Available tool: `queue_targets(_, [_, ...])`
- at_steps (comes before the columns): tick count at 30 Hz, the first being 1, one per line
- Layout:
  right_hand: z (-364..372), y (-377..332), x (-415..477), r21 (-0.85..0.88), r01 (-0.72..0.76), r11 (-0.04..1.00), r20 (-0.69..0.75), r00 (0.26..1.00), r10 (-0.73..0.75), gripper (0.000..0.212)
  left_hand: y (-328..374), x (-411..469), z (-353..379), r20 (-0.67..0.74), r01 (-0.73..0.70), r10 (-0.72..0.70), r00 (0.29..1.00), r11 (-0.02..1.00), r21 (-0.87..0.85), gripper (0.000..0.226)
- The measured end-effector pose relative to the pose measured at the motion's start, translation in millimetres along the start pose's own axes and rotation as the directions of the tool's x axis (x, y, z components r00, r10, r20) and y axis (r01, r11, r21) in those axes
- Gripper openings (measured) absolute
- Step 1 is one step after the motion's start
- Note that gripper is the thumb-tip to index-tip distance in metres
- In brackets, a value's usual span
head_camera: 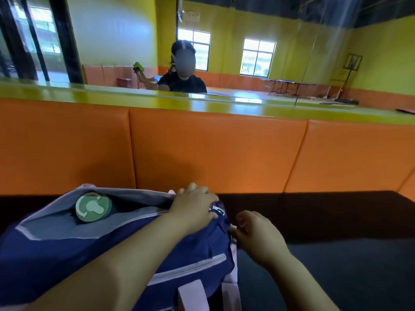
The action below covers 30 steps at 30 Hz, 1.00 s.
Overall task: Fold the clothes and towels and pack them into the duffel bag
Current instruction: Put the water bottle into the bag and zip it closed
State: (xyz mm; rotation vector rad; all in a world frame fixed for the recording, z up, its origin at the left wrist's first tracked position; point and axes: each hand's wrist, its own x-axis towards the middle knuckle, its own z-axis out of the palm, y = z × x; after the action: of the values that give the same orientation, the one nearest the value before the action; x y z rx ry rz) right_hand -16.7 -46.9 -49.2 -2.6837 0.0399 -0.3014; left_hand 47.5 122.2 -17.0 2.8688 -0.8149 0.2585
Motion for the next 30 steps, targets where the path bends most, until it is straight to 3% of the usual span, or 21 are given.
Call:
queue_targets(2, [1.3,-0.3,6.3,0.009,0.010,1.000,0.004,1.000,-0.010,0.044,-1.3,5.1,0.4,0.012,0.004,-0.004,1.000,0.999,-0.036,0.031])
queue_targets(5, [2.7,-2.3,15.6,0.040,0.051,0.998,0.006,0.999,-0.051,0.045,-4.3,4.7,4.9,-0.082,0.027,-0.054,0.995,0.951,-0.308,0.011])
queue_targets(9, [6.2,-11.2,24.5,0.134,0.184,0.974,-0.027,0.983,-0.182,0.046,-8.4,-2.3,8.7,-0.160,0.046,-0.139,0.977,0.876,-0.481,0.012])
queue_targets(13, [12.1,-24.2,31.9,0.073,0.268,0.961,-0.051,0.963,-0.264,0.036,-12.9,-10.2,8.8,-0.246,0.047,-0.193,0.950,0.867,-0.497,0.011])
queue_targets(17, [13.0,-24.2,33.2,-0.028,0.202,0.979,-0.072,0.977,-0.203,0.021,-20.3,-22.9,0.7,-0.323,0.081,-0.247,0.914,0.890,-0.449,0.014])
queue_targets(22, [18.2,-22.2,25.6,-0.123,0.154,0.980,-0.074,0.984,-0.164,0.022,-64.7,-57.0,-13.3,-0.349,0.232,-0.377,0.858,0.890,-0.392,0.014])
queue_targets(26, [16.1,-43.5,23.8,-0.302,0.128,0.945,-0.049,0.988,-0.150,0.026,-80.5,-81.1,-20.3,-0.347,0.281,-0.413,0.842,0.885,-0.372,0.012])
queue_targets(30, [18.6,-84.8,27.4,-0.286,0.295,0.912,0.004,0.952,-0.307,0.031,-75.9,-80.7,-21.4,-0.366,0.247,-0.388,0.846,0.893,-0.375,0.013])
